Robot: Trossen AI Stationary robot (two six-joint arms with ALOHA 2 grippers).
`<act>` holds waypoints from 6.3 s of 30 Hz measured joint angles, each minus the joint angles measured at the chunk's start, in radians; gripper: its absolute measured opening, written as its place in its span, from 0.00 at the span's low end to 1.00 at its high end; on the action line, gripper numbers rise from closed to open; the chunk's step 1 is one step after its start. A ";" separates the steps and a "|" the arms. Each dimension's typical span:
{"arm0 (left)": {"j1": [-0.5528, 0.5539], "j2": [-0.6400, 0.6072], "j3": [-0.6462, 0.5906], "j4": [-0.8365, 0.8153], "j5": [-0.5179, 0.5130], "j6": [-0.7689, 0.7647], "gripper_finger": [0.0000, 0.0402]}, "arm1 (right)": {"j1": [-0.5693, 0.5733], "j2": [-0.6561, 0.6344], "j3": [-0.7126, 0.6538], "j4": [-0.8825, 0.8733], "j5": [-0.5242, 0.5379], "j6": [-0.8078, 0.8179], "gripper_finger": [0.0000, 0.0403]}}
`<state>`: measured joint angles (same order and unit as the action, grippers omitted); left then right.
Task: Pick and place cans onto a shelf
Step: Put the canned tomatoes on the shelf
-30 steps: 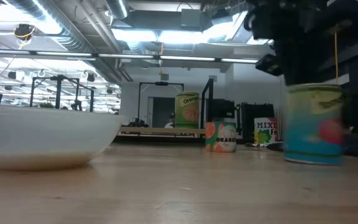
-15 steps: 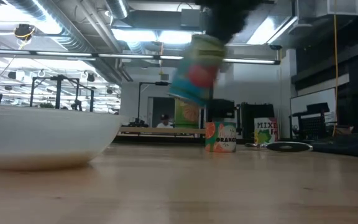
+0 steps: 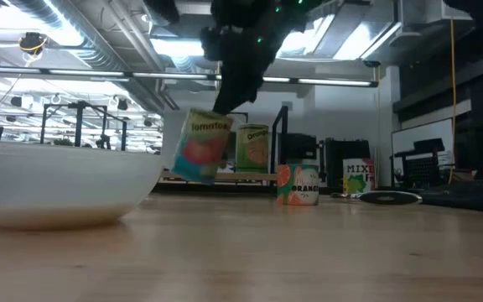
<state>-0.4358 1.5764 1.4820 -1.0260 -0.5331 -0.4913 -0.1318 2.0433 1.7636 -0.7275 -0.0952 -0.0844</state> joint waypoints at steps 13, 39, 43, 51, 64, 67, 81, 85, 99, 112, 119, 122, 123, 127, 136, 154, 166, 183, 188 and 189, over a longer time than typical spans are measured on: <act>0.001 0.000 0.000 -0.038 -0.001 0.002 0.10 | -0.042 0.071 0.020 -0.012 -0.005 0.028 0.01; 0.001 0.000 0.000 -0.038 -0.006 0.005 0.10 | -0.043 0.072 0.019 0.018 -0.002 0.026 0.13; 0.001 0.000 0.000 -0.035 -0.006 0.005 0.10 | -0.043 0.035 0.017 -0.024 -0.001 -0.001 0.13; 0.001 0.000 0.000 -0.025 0.002 0.003 0.10 | -0.009 -0.173 0.018 -0.170 0.001 -0.059 0.13; 0.007 0.000 0.000 0.097 0.001 0.004 0.10 | 0.268 -0.877 -0.488 -0.146 0.213 0.116 0.13; 0.028 0.000 0.000 0.144 0.001 0.004 0.10 | 0.308 -1.049 -0.677 -0.017 0.230 0.155 0.13; 0.203 0.019 0.000 0.219 0.013 0.116 0.29 | 0.250 -1.306 -1.087 0.218 0.231 0.128 0.13; 0.248 0.067 0.001 0.237 0.030 0.191 0.30 | 0.233 -1.303 -1.108 0.221 0.227 0.128 0.13; 0.335 0.255 0.000 0.226 0.154 0.232 0.30 | 0.231 -1.286 -1.116 0.230 0.198 0.128 0.13; 0.348 0.285 0.000 0.162 0.150 0.128 0.30 | 0.231 -1.285 -1.116 0.228 0.197 0.132 0.13; 0.340 0.301 0.000 0.129 0.151 0.126 0.30 | 0.231 -1.285 -1.116 0.227 0.196 0.135 0.13; 0.342 0.300 0.000 0.130 0.148 0.126 0.30 | 0.231 -1.285 -1.116 0.226 0.196 0.136 0.13; 0.345 0.303 0.001 0.131 0.148 0.126 0.30 | 0.231 -1.285 -1.116 0.226 0.196 0.136 0.13; 0.345 0.309 0.000 0.118 0.149 0.127 0.28 | 0.231 -1.285 -1.116 0.226 0.196 0.136 0.13; 0.345 0.330 0.004 0.102 0.133 0.128 0.16 | 0.231 -1.285 -1.116 0.226 0.196 0.135 0.13; 0.345 0.330 0.024 0.086 0.109 0.137 0.00 | 0.231 -1.285 -1.116 0.227 0.197 0.130 0.13; 0.393 0.330 0.281 -0.145 0.103 0.247 0.00 | 0.231 -1.285 -1.116 0.227 0.197 0.129 0.13; 0.694 0.280 0.438 -0.461 -0.017 0.369 0.00 | 0.231 -1.285 -1.116 0.230 0.197 0.129 0.13; 0.796 0.200 0.330 -0.433 -0.081 0.372 0.00 | 0.231 -1.285 -1.116 0.230 0.197 0.129 0.13; 0.820 0.177 0.287 -0.420 -0.082 0.376 0.00 | 0.231 -1.285 -1.116 0.230 0.197 0.129 0.13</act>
<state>0.3837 1.7532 1.7687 -1.4460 -0.6147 -0.1152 0.0994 0.7582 0.6476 -0.4976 0.1017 0.0444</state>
